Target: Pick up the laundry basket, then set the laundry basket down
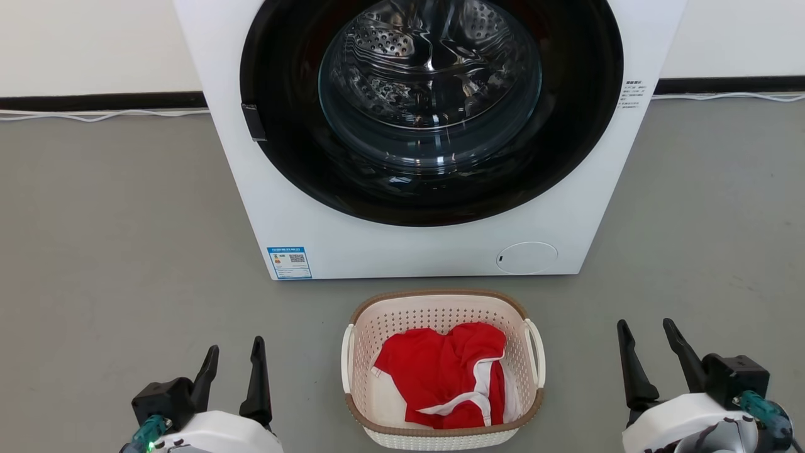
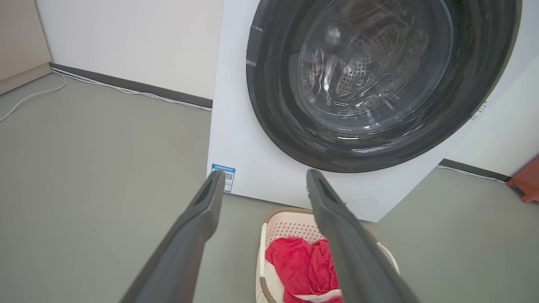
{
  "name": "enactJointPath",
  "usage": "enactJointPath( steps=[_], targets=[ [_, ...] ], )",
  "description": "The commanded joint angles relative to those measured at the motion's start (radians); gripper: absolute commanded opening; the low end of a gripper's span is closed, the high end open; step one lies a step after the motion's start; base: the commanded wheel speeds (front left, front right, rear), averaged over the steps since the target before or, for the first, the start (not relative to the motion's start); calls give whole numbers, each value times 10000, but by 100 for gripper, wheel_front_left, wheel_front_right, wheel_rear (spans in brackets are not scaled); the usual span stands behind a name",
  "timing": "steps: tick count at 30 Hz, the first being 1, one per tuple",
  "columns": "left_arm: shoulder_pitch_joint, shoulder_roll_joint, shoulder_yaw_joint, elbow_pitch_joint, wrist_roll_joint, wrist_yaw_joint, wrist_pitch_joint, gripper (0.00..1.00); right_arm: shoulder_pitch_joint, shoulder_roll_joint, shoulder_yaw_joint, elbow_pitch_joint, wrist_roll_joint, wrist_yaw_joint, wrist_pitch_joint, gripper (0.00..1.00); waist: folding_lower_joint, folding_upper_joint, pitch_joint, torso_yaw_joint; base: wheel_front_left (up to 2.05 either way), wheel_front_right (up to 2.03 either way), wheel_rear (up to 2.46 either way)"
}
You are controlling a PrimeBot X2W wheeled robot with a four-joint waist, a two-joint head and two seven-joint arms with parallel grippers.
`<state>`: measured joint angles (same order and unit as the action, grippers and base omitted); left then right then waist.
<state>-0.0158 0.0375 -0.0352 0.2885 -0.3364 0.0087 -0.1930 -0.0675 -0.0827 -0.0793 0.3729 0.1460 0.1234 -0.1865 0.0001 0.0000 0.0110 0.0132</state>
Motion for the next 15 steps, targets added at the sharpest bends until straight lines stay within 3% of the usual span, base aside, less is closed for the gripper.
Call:
enactJointPath(
  steps=[1, 15],
  targets=[
    [-422, 102, 189, -308, 376, 99, -160, 100, -422, -134, 172, -176, -391, 62, -225, 100, -1, 0, 14, 8, 0, 0, 0],
    [-479, 120, 26, -288, 1960, 264, -541, 100, -500, -121, 179, -31, -2118, 70, -606, 100, -1, 0, 112, 22, 0, 0, 0]
  ],
)
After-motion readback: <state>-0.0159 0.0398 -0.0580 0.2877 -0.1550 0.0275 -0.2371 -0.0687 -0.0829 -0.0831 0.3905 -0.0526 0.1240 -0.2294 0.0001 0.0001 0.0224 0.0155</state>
